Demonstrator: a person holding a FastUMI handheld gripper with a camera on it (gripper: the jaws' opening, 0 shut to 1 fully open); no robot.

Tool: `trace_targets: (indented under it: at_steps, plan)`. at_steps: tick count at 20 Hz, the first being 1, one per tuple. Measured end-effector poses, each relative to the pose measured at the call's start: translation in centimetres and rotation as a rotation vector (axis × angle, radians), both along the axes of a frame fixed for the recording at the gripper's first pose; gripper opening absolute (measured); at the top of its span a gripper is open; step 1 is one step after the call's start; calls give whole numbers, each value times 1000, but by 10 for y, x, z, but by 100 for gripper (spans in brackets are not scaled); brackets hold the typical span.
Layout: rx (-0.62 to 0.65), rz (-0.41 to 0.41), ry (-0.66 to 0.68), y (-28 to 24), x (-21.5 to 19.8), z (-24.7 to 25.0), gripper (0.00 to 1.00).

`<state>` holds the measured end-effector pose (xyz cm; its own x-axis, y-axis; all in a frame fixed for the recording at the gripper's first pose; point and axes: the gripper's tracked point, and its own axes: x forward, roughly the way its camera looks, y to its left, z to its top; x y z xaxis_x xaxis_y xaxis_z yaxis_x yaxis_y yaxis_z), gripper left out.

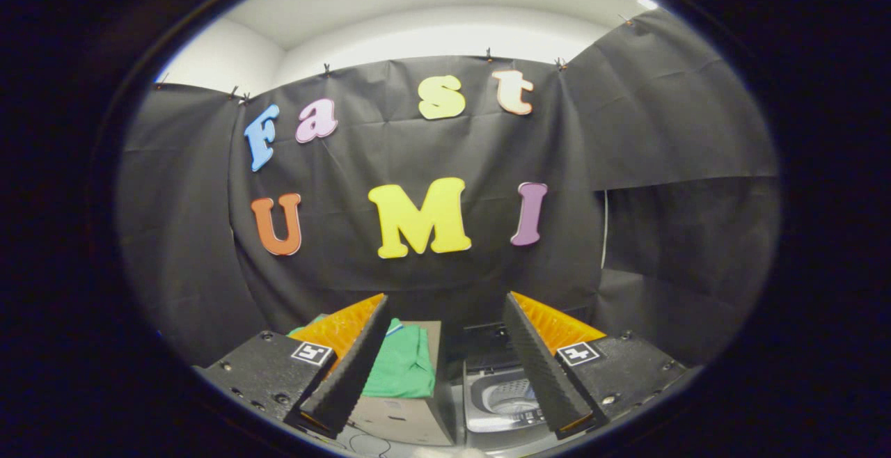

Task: Put the clothes into the washing machine and then close the washing machine lid.

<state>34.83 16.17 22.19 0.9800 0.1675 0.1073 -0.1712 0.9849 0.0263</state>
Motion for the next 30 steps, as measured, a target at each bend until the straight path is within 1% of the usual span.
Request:
trace_targets:
  at_steps: [2, 6, 10, 13, 18, 23, 27, 30]
  plan:
    - [-4, 36, 16, 28, 28, 3, 100]
    - [-16, 95, 78, 87, 82, -8, 100]
    - [-27, 146, 186, 143, 124, -43, 100]
    - [-42, 164, 252, 176, 150, -70, 100]
    - [-99, 154, 398, 210, 185, -130, 100]
    - [-127, 118, 559, 221, 208, -195, 100]
    - [-171, 71, 615, 220, 216, -222, 100]
    - [-213, 58, 640, 218, 219, -238, 100]
